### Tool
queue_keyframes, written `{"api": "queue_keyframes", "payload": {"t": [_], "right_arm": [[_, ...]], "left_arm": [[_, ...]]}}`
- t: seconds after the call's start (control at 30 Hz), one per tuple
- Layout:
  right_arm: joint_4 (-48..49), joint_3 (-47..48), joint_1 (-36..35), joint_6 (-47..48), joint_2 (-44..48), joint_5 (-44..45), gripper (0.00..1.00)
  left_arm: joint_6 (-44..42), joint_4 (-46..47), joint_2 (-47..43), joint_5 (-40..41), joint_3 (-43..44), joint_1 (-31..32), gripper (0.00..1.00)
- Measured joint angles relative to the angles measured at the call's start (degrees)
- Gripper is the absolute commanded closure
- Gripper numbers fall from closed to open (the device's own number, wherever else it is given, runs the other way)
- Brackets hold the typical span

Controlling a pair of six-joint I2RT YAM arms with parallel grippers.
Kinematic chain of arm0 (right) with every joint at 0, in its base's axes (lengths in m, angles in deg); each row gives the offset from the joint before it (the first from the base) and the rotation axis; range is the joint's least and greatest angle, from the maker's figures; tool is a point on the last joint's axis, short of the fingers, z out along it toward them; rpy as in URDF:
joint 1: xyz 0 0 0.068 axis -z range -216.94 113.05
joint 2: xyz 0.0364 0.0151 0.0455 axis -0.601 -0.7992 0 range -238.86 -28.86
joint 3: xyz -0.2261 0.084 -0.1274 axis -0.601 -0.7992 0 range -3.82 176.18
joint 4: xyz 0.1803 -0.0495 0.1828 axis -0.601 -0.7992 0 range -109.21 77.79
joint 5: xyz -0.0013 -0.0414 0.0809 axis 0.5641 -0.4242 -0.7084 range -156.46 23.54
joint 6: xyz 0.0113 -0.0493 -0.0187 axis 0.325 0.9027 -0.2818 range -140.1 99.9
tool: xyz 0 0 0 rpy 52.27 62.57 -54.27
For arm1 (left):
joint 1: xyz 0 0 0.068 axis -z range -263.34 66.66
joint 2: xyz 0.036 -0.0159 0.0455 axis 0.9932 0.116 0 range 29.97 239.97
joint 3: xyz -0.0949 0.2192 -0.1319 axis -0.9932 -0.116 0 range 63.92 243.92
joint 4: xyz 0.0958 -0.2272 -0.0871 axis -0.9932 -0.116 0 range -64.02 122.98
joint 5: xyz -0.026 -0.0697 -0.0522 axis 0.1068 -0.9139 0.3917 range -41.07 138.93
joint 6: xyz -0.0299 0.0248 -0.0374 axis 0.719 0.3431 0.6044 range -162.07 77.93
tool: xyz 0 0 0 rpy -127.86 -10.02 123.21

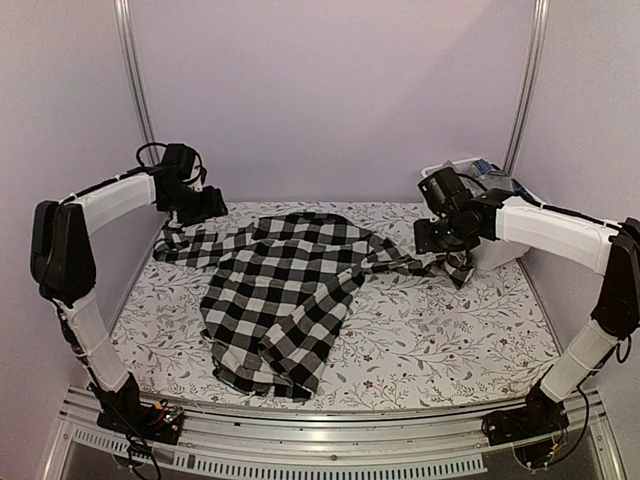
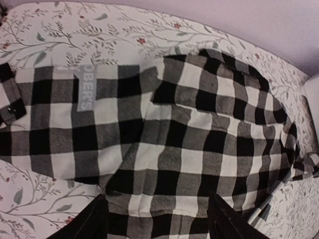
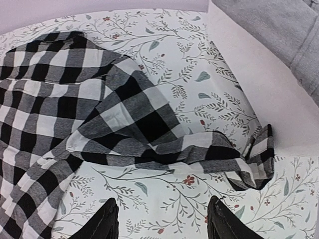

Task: Fold and stack the long sleeve shirts
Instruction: Place the sleeve at the center of the board, then smooth out the flattened shirt at the center of the board.

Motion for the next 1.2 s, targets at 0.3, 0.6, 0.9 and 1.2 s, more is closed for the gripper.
{"api": "queue_keyframes", "payload": {"t": [0.3, 0.6, 0.9, 1.2], "right_arm": [[7.7, 7.5, -0.5, 1.9, -6.3, -4.8, 0.69], [10.9, 17.2, 0.3, 2.5, -22.9, -6.9, 0.77], [11.3, 16.7, 3.0, 1.6, -28.7, -8.4, 0.8], [12.5, 12.3, 3.9, 0.6, -31.3, -10.7, 0.81]], "left_arm": [[4.3, 3.5, -10.9, -5.5, -24.0, 18.4, 0.36], [6.9, 4.0, -15.3, -10.4, -32.3, 25.0, 0.35], [6.7, 4.9, -13.6, -16.0, -34.9, 29.3, 0.4], [7.0, 4.7, -8.7, -15.3, -34.9, 33.7, 0.68]]}}
